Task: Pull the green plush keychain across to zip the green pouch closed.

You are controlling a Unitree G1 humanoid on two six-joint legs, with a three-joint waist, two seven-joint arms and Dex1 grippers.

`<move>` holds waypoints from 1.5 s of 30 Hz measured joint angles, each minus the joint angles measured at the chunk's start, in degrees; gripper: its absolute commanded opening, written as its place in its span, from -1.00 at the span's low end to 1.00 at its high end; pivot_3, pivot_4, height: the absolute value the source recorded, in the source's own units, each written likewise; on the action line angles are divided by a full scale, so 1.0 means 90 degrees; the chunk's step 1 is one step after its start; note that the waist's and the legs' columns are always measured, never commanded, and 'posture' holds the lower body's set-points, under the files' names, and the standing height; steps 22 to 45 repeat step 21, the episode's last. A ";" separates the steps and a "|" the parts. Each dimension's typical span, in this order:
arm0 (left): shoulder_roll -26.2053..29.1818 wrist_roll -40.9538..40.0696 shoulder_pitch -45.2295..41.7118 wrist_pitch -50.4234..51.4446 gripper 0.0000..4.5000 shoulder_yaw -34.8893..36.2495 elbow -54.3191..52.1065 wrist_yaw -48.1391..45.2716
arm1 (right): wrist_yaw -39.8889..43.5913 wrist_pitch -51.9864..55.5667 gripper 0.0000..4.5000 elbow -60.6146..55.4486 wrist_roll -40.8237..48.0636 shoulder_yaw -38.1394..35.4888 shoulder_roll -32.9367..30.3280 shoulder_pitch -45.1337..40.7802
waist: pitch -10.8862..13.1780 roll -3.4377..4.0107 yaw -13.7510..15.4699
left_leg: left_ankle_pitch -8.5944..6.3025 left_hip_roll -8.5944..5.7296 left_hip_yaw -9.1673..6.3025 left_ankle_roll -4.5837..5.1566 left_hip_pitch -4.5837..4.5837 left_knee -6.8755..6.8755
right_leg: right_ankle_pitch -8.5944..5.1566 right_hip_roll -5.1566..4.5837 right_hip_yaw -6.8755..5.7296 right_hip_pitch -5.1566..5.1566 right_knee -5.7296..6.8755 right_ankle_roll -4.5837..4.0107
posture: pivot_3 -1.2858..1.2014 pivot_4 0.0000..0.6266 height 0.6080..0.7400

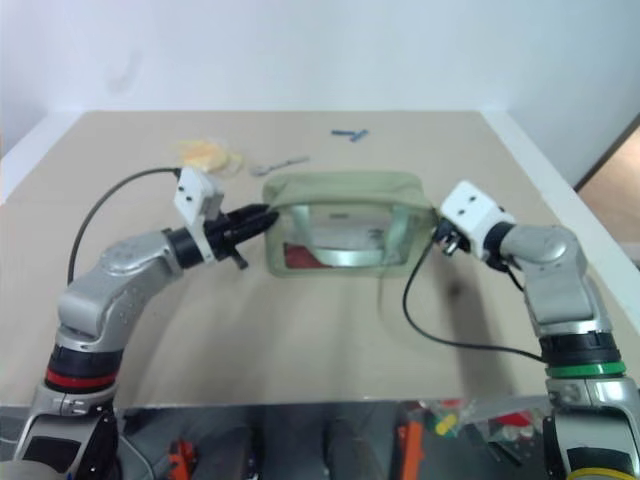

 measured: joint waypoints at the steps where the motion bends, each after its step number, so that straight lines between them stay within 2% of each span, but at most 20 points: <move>1: 0.0014 -0.0008 0.0000 0.0001 0.17 0.0003 0.0003 -0.0014 | 0.0000 0.0128 0.44 -0.0133 0.0082 -0.0112 -0.0018 0.0016 | 0.0000 0.0000 0.0000 | 0.0000 0.0000 -0.0002 0.0000 0.0000 0.0000 | -0.0001 0.0001 -0.0002 0.0000 0.0000 0.0000 | 0.03 -0.52 1.00; 4: 0.0081 -0.0060 -0.0009 0.0003 0.67 0.0040 0.0008 -0.0099 | -0.0040 0.0899 0.96 -0.0753 0.0520 -0.0656 -0.0084 0.0165 | 0.0000 0.0000 -0.0002 | 0.0000 0.0001 -0.0004 0.0000 -0.0001 -0.0001 | -0.0003 0.0001 -0.0005 0.0000 0.0000 -0.0002 | 0.03 -0.52 1.00; 6: 0.0125 -0.0140 -0.0015 0.0010 0.95 0.0121 0.0007 -0.0129 | -0.0130 0.1375 1.00 -0.1109 0.0760 -0.0951 -0.0088 0.0258 | 0.0000 0.0000 -0.0004 | 0.0000 0.0001 -0.0004 0.0000 0.0000 -0.0001 | -0.0002 0.0001 -0.0004 -0.0001 0.0001 -0.0002 | 0.03 -0.52 1.00; 7: 0.0173 -0.0188 -0.0015 0.0013 0.98 0.0169 0.0006 -0.0144 | -0.0184 0.1610 1.00 -0.1293 0.0866 -0.1123 -0.0094 0.0306 | 0.0000 0.0000 -0.0004 | 0.0000 0.0001 -0.0004 0.0000 0.0000 -0.0001 | -0.0003 0.0001 -0.0005 -0.0001 0.0000 -0.0002 | 0.03 -0.52 1.00; 12: 0.0262 -0.0490 -0.0002 0.0059 0.98 0.0595 -0.0026 -0.0139 | -0.0474 0.2586 1.00 -0.2065 0.1507 -0.1963 -0.0058 0.0493 | 0.0000 0.0000 -0.0002 | 0.0000 0.0001 -0.0003 0.0000 -0.0002 0.0000 | -0.0003 0.0000 -0.0004 -0.0001 0.0000 -0.0003 | 0.03 -0.52 1.00; 15: 0.0564 -0.0535 0.0259 -0.0053 0.98 0.0868 -0.0278 -0.0209 | -0.0457 0.3031 1.00 -0.2745 0.2131 -0.2559 0.0057 0.0874 | 0.0000 0.0000 -0.0008 | -0.0002 0.0004 -0.0005 0.0001 -0.0001 -0.0009 | -0.0008 0.0003 -0.0005 -0.0003 0.0000 -0.0006 | 0.03 -0.52 1.00; 18: 0.0959 -0.0405 0.0944 -0.0244 0.98 0.0944 -0.0654 -0.0352 | -0.0282 0.3386 1.00 -0.3611 0.2860 -0.2965 0.0254 0.1702 | -0.0002 0.0000 0.0001 | -0.0006 0.0007 -0.0008 0.0004 0.0002 -0.0018 | -0.0020 0.0002 -0.0012 -0.0002 0.0000 -0.0015 | 0.03 -0.52 1.00; 21: 0.1034 -0.0328 0.1523 -0.0281 0.98 0.0848 -0.0862 -0.0423 | -0.0200 0.3850 1.00 -0.4403 0.3539 -0.2923 0.0476 0.2485 | -0.0001 0.0000 0.0002 | -0.0008 0.0009 -0.0011 0.0002 -0.0007 -0.0009 | -0.0022 0.0001 -0.0017 -0.0006 0.0001 -0.0016 | 0.03 -0.52 1.00; 45: 0.1034 -0.0328 0.1523 -0.0281 0.98 0.0848 -0.0862 -0.0423 | -0.0200 0.3850 1.00 -0.4403 0.3539 -0.2923 0.0476 0.2485 | -0.0001 0.0000 0.0002 | -0.0008 0.0009 -0.0011 0.0002 -0.0007 -0.0009 | -0.0022 0.0001 -0.0017 -0.0006 0.0001 -0.0016 | 0.03 -0.52 1.00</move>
